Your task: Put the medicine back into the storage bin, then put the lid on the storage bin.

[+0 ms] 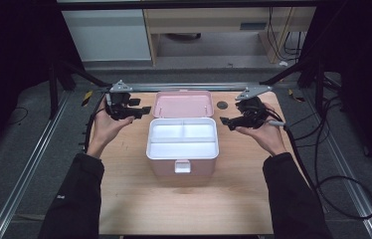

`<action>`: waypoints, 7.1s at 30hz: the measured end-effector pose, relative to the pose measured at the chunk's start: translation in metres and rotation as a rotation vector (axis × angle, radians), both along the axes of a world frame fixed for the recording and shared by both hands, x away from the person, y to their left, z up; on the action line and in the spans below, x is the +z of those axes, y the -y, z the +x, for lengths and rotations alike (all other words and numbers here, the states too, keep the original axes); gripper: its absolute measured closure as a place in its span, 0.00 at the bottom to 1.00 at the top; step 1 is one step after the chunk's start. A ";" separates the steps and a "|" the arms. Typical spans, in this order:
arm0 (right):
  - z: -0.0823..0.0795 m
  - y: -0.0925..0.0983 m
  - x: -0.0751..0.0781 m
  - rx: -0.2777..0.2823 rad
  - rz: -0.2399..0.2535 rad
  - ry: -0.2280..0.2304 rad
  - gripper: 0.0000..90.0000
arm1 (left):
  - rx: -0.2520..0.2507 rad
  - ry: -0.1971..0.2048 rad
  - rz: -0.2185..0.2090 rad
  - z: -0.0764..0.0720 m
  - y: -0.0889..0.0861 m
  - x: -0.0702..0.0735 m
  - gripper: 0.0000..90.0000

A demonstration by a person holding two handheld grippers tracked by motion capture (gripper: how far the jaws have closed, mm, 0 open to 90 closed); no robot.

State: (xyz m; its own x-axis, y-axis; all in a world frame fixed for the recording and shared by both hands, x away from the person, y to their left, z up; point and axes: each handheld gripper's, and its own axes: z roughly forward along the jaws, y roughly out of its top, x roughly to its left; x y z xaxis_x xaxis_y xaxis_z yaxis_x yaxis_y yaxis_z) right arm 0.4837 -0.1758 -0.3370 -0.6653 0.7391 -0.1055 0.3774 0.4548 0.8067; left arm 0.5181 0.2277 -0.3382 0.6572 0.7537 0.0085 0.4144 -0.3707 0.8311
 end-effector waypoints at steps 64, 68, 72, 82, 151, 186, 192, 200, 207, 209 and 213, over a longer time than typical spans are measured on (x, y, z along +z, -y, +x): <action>0.107 -0.045 -0.088 -0.107 0.231 -0.245 0.40 | 0.075 -0.167 -0.025 0.075 0.039 -0.080 0.34; 0.107 -0.045 -0.088 -0.110 0.222 -0.243 0.41 | 0.080 -0.159 -0.023 0.075 0.040 -0.079 0.34; 0.108 -0.041 -0.085 -0.119 0.292 -0.248 0.43 | 0.087 -0.145 -0.013 0.074 0.038 -0.075 0.41; 0.103 -0.035 -0.073 -0.116 0.366 -0.170 0.46 | 0.075 -0.077 -0.118 0.068 0.028 -0.057 0.47; -0.022 -0.019 -0.001 0.030 0.214 0.078 0.64 | -0.075 0.156 -0.075 -0.058 0.016 -0.003 0.57; -0.070 -0.008 -0.015 0.099 0.166 0.049 0.86 | -0.074 0.121 -0.045 -0.107 0.012 -0.017 0.74; -0.080 -0.005 -0.024 0.119 0.163 0.039 0.83 | -0.091 0.121 -0.036 -0.117 0.011 -0.023 0.72; -0.091 0.000 -0.029 0.126 0.163 0.045 0.76 | -0.101 0.123 -0.018 -0.135 0.007 -0.026 0.68; -0.098 0.006 -0.038 0.120 0.148 0.024 0.73 | -0.093 0.095 -0.002 -0.143 0.001 -0.036 0.66; -0.100 0.007 -0.039 0.121 0.145 0.019 0.72 | -0.083 0.089 -0.010 -0.146 -0.002 -0.038 0.66; -0.102 0.012 -0.042 0.112 0.144 0.008 0.70 | -0.069 0.059 0.021 -0.150 -0.010 -0.048 0.63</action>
State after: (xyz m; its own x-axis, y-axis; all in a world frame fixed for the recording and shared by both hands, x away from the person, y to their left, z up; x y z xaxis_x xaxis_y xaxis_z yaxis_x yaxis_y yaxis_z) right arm 0.3812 -0.1877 -0.3795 -0.7440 0.6681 -0.0098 0.3242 0.3737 0.8691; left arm 0.3684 0.2374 -0.3861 0.7052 0.7061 0.0636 0.3384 -0.4141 0.8450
